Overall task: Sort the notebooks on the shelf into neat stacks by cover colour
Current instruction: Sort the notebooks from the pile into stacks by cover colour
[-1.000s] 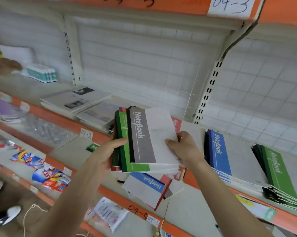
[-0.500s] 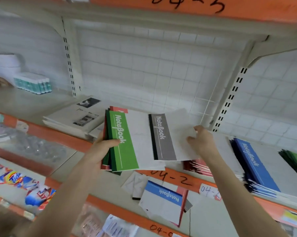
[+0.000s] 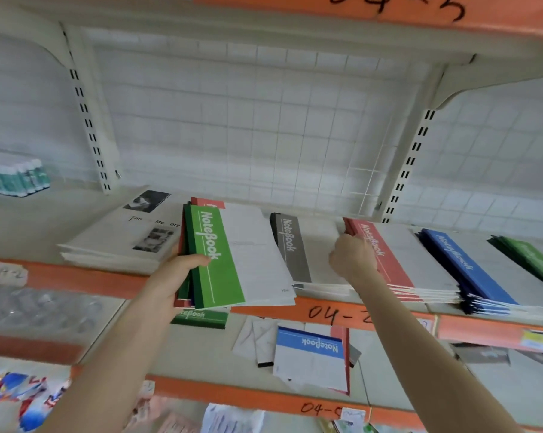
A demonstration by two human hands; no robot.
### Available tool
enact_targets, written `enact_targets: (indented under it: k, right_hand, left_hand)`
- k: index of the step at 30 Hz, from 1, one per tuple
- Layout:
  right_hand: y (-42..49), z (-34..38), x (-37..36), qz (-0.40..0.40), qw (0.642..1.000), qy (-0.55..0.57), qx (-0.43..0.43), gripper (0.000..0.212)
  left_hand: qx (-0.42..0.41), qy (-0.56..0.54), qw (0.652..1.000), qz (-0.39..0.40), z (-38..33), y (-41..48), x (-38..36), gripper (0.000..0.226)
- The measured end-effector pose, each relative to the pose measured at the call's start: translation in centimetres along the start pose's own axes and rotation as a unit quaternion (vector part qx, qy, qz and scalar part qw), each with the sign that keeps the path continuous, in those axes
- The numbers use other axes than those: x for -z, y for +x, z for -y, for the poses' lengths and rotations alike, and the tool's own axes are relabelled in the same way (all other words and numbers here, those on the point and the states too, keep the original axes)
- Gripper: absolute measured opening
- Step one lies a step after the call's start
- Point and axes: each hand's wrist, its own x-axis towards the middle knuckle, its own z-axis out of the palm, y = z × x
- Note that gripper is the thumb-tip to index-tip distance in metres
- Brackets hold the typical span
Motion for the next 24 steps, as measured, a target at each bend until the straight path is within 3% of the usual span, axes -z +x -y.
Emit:
enact_targets:
  k: [3, 6, 7, 9, 12, 14, 18, 24]
  right_hand:
    - [-1.2, 0.5, 0.8, -0.036, 0.995, 0.092, 0.034, 0.023]
    - [-3.5, 2.3, 2.5, 0.1, 0.949, 0.299, 0.003, 0.036]
    - [-4.3, 2.8, 3.0, 0.148, 0.936, 0.32, -0.004, 0.039]
    - [-5.4, 3.4, 3.4, 0.173, 0.951, 0.256, 0.012, 0.038]
    - [-5.8, 2.9, 3.5, 0.089, 0.984, 0.15, 0.031, 0.034]
    - [-5.8, 1.9, 3.8, 0.051, 0.984, 0.168, 0.028, 0.037]
    - [-5.8, -1.0, 4.6, 0.028, 0.977, 0.213, -0.02, 0.036]
    - [-6.0, -8.0, 5.8, -0.009, 0.905, 0.412, -0.109, 0.019]
  left_hand:
    - [-0.008, 0.003, 1.0, 0.013, -0.2, 0.4, -0.1, 0.022]
    - [-0.006, -0.008, 0.999, 0.037, -0.1, 0.8, -0.9, 0.017]
    - [-0.015, -0.013, 0.999, 0.043, -0.1, 0.7, -1.5, 0.015]
    - [-0.05, -0.024, 0.997, 0.055, -0.2, 0.4, -2.8, 0.021]
    - [-0.081, -0.027, 0.994, 0.071, -0.1, 0.3, -4.7, 0.036]
    - [-0.083, -0.036, 0.993, 0.072, 0.0, 0.2, -6.0, 0.049]
    - [-0.123, -0.048, 0.987, 0.092, 0.0, -0.4, -9.2, 0.054]
    - [-0.101, -0.062, 0.983, 0.14, 0.2, -0.8, -15.7, 0.042]
